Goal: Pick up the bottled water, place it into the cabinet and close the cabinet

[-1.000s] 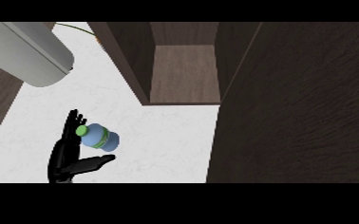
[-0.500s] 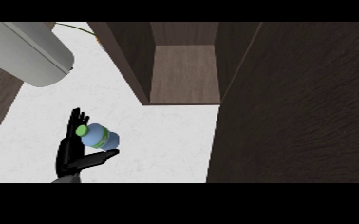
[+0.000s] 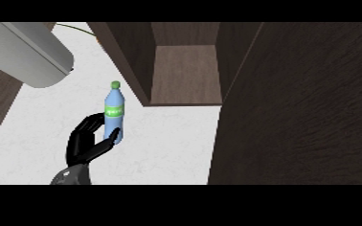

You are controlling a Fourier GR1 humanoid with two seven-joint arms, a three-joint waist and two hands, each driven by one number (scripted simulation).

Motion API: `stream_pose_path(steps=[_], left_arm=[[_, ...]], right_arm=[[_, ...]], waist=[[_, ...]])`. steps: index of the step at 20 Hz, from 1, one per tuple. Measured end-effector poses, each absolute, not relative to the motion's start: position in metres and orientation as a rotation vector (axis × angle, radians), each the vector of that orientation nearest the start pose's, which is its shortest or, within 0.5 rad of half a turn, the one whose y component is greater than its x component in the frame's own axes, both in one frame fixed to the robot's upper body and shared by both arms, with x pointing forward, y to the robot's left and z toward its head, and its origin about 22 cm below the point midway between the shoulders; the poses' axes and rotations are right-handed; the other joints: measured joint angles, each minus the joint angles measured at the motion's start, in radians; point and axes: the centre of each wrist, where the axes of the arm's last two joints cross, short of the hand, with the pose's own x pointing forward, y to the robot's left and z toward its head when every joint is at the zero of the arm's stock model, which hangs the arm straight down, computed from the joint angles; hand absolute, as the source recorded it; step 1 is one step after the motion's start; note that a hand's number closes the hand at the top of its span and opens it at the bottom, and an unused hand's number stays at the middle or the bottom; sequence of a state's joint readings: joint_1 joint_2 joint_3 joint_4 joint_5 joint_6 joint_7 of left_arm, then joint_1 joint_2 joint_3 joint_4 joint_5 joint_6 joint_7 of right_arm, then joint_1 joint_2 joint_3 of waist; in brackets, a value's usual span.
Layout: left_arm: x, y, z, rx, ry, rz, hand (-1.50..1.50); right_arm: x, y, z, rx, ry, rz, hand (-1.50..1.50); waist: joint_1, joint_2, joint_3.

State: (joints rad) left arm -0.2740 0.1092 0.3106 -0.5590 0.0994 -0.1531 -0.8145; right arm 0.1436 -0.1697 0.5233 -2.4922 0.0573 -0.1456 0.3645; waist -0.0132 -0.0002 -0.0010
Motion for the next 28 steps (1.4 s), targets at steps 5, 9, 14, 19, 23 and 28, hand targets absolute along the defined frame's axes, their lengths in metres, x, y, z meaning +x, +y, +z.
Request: stream_pose_path(steps=[5, 9, 14, 19, 23, 28], left_arm=[[0.245, 0.283, -0.146, 0.116, -1.747, 0.057, 1.50], [0.257, 0.264, -0.135, 0.159, -1.805, -0.021, 1.50], [0.267, 0.234, -0.129, 0.093, -1.866, -0.073, 1.50], [0.270, 0.211, -0.117, -0.016, -1.895, -0.041, 1.50], [0.281, 0.192, -0.097, -0.079, -1.902, -0.001, 1.50], [0.285, 0.162, -0.064, -0.163, -1.896, 0.041, 1.50]], right_arm=[[0.121, -0.171, 0.171, 0.300, -1.932, 0.254, -1.50], [0.120, -0.171, 0.172, 0.297, -1.921, 0.247, -1.50], [0.120, -0.171, 0.173, 0.295, -1.919, 0.247, -1.50], [0.121, -0.169, 0.173, 0.302, -1.915, 0.238, -1.50], [0.120, -0.174, 0.169, 0.283, -1.928, 0.246, -1.50], [0.122, -0.178, 0.168, 0.260, -1.938, 0.240, -1.50]], waist=[[0.002, -0.001, 0.000], [0.006, -0.003, 0.001], [0.005, -0.002, 0.001], [0.008, -0.003, 0.001], [0.005, -0.003, 0.001], [0.007, -0.004, 0.001]])
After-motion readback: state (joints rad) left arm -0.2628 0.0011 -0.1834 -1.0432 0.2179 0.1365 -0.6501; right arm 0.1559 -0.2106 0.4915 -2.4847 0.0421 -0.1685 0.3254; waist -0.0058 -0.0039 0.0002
